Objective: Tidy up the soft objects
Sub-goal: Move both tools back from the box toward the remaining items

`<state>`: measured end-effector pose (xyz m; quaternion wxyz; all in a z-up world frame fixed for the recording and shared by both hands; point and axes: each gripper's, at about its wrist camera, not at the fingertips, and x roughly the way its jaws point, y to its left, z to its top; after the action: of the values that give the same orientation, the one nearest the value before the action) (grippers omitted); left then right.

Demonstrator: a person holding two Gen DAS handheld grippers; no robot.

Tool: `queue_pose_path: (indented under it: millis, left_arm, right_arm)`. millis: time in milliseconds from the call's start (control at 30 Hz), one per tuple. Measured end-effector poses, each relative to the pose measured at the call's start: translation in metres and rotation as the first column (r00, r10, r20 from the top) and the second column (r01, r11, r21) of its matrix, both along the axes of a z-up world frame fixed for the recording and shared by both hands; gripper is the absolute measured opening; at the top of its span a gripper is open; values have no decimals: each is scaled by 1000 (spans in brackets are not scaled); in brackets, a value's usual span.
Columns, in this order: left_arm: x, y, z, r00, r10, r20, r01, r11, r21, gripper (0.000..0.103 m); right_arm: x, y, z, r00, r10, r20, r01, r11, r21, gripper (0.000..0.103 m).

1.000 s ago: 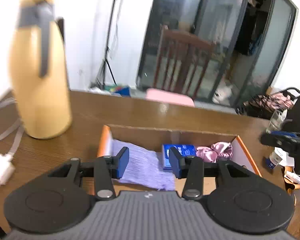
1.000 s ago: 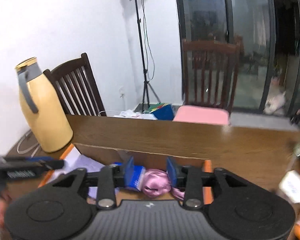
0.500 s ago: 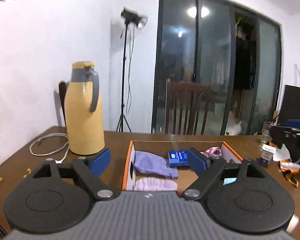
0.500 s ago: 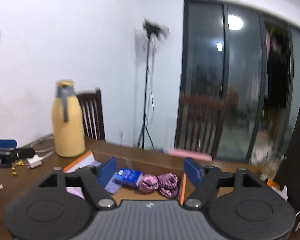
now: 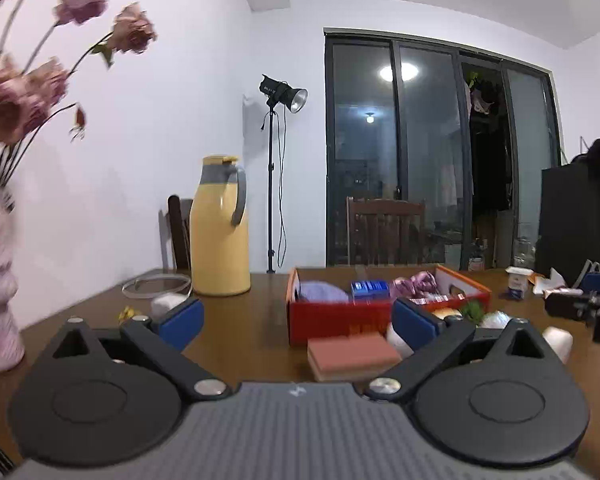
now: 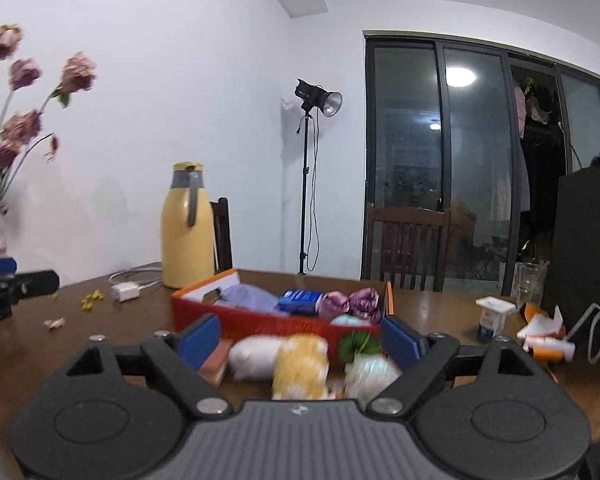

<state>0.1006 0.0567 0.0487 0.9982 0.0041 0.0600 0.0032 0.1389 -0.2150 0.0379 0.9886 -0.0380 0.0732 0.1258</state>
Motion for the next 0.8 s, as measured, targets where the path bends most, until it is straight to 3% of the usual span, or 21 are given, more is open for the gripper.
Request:
queue_pose_path:
  millis: [100,233,367,600,800]
  left_arm:
    - [-25,2,-16,1000,-23,-15,23,1000,-6,102]
    - [-28,-2,-26,998,-61,-27,61,998,13,102]
    - [-23,-2,-27,998,-55,-38,54,998,-21,102]
    - [-17,-7,-31,997,-56,-53,56,998,1,102]
    - [13,-19,-33,993,-78,-83,79,997,10,102]
  right_arm:
    - [-31,10,-17,1000,-12,6,13,999,-39,88]
    - [-59,13,-34,1000,-7,-4,7,1000,-2,88]
    - [-62,17,-37,1000,-25,10,25,999,-26,88]
    - [-52,13,-43,999,-39,-33,39,999,7,88]
    - [-23,12,-42,997,-33,-73,35,999,19,87]
